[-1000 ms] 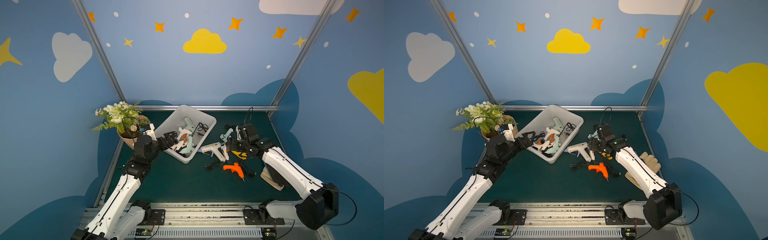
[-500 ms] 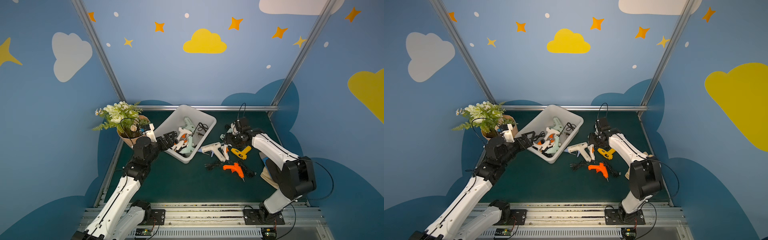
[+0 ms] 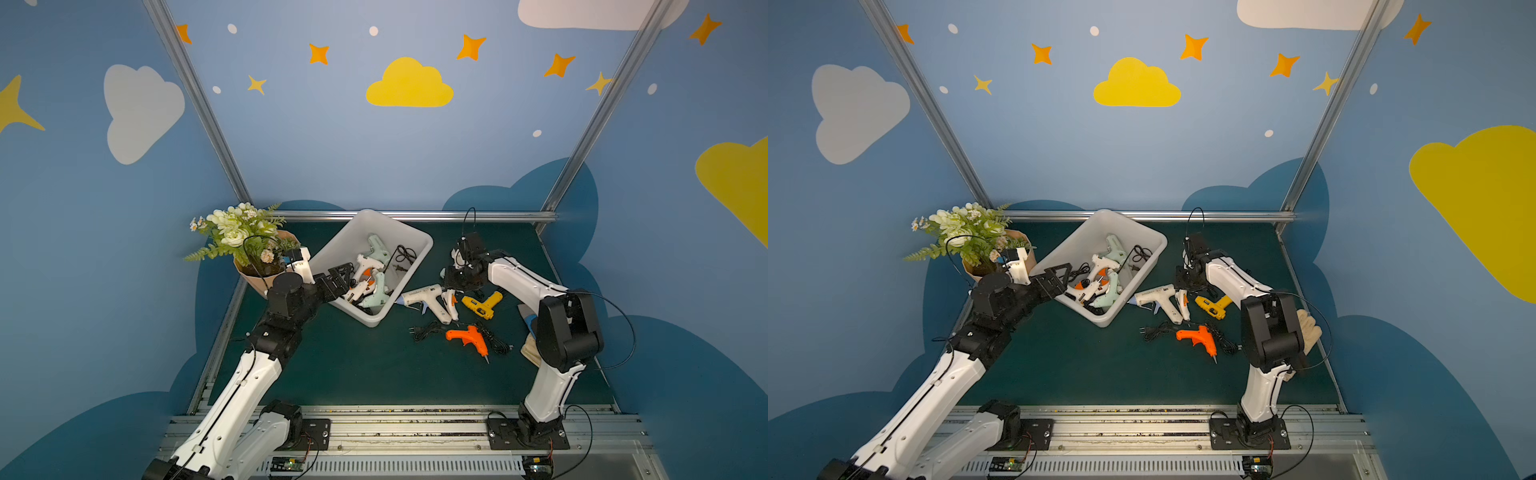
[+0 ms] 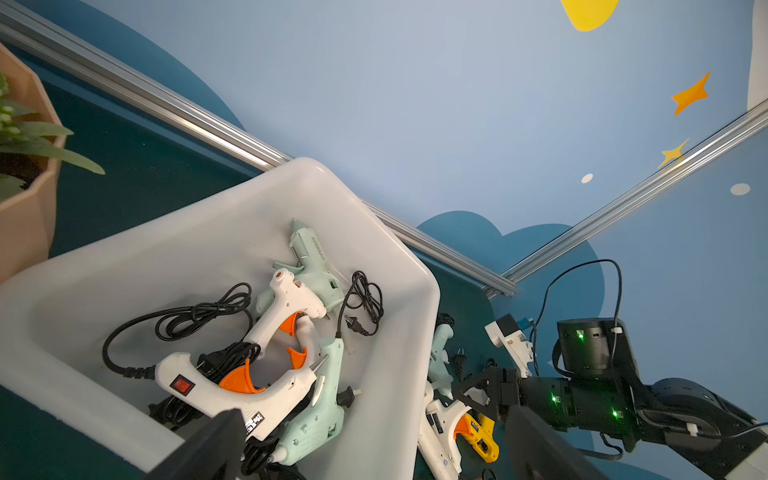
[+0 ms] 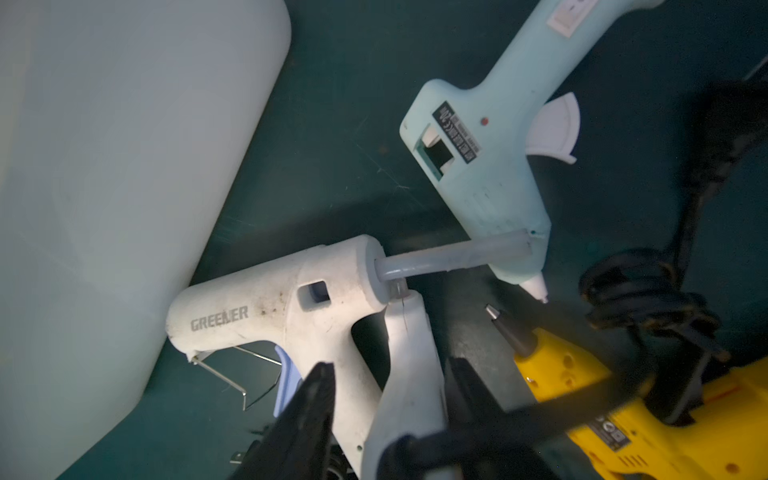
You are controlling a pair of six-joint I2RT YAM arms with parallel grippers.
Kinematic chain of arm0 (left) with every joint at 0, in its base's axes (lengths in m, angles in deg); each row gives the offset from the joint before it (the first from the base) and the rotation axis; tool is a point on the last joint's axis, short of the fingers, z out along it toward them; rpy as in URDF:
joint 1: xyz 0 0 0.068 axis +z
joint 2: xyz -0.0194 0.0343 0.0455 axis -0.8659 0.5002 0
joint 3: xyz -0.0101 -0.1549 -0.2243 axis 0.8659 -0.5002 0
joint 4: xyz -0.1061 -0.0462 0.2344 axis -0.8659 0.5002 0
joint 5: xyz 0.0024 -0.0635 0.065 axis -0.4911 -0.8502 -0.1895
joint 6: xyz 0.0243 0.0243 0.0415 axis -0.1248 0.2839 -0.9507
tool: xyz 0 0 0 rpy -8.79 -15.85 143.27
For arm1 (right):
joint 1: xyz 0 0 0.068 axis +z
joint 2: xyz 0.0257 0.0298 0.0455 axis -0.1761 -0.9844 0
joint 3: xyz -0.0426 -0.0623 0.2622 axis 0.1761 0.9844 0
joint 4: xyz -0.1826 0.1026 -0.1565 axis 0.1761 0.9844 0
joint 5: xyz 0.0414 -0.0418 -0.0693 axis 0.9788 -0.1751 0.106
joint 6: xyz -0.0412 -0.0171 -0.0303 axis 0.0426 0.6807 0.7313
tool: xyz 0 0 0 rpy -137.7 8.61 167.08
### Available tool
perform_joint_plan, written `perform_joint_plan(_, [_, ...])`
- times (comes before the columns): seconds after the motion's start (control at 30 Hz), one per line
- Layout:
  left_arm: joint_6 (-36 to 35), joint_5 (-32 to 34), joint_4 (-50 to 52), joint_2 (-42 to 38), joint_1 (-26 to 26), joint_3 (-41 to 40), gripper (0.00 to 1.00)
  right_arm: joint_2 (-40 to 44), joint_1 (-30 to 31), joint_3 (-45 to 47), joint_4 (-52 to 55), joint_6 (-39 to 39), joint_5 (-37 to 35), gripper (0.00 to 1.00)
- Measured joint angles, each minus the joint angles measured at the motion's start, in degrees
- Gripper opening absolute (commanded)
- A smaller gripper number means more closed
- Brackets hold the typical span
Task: Put the hot melt glue gun into the storage box
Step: Pick up the hot melt adhesive gun from the center of the board.
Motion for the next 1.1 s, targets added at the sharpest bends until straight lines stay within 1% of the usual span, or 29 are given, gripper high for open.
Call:
perform_joint_plan(0.03, [-0.13,-0.11,0.02,0.26,0.00,0.00,1.00,-0.02,0.00,0.00,0.09,-0.15,-0.04,0.27])
perform_joint_plan(0.13, [-0.57,-0.63,0.00,1.25,0.00,0.04,1.00,0.22,0.00,0.00,0.33,0.24,-0.57,0.13])
perform_joint_plan(0.2, [-1.18,-1.64,-0.24,2.10,0.00,0.15,1.00,0.83,-0.13,0.02,1.03,0.31,-0.92,0.07])
perform_joint_plan(0.27, [-1.81,-3.21,-0.74,2.97,0.00,0.28,1.00,1.84,-0.15,0.02,1.60,0.31,-1.36,0.04])
perform_joint_plan(0.4, [-3.37,-8.28,-2.23,4.98,-0.09,1.07,1.00,5.97,-0.09,0.02,3.48,0.46,-2.14,0.03])
perform_joint_plan(0.57, [-4.98,-14.08,-3.93,7.80,-1.25,3.85,1.00,13.14,0.39,-0.02,5.77,0.50,-3.37,0.03])
perform_joint_plan(0.77, [-6.67,-17.38,-4.24,11.28,-4.17,6.97,1.00,21.79,2.73,0.04,6.32,0.59,-5.11,0.00])
perform_joint_plan(0.87, [-7.26,-18.36,-4.68,12.90,-5.70,7.45,1.00,27.82,4.46,2.14,2.40,1.16,-7.61,0.00])
perform_joint_plan(0.97, [-7.54,-19.37,-4.90,13.97,-6.99,7.52,1.00,34.38,5.42,7.02,-3.52,1.90,-9.81,0.00])
perform_joint_plan(1.03, [-7.65,-20.13,-5.16,14.62,-7.85,7.96,1.00,37.33,5.38,9.11,-6.05,1.99,-11.17,0.00])
perform_joint_plan(1.1, [-7.69,-21.07,-5.86,15.17,-8.81,8.46,1.00,38.53,5.35,9.44,-7.52,1.90,-12.04,0.00])
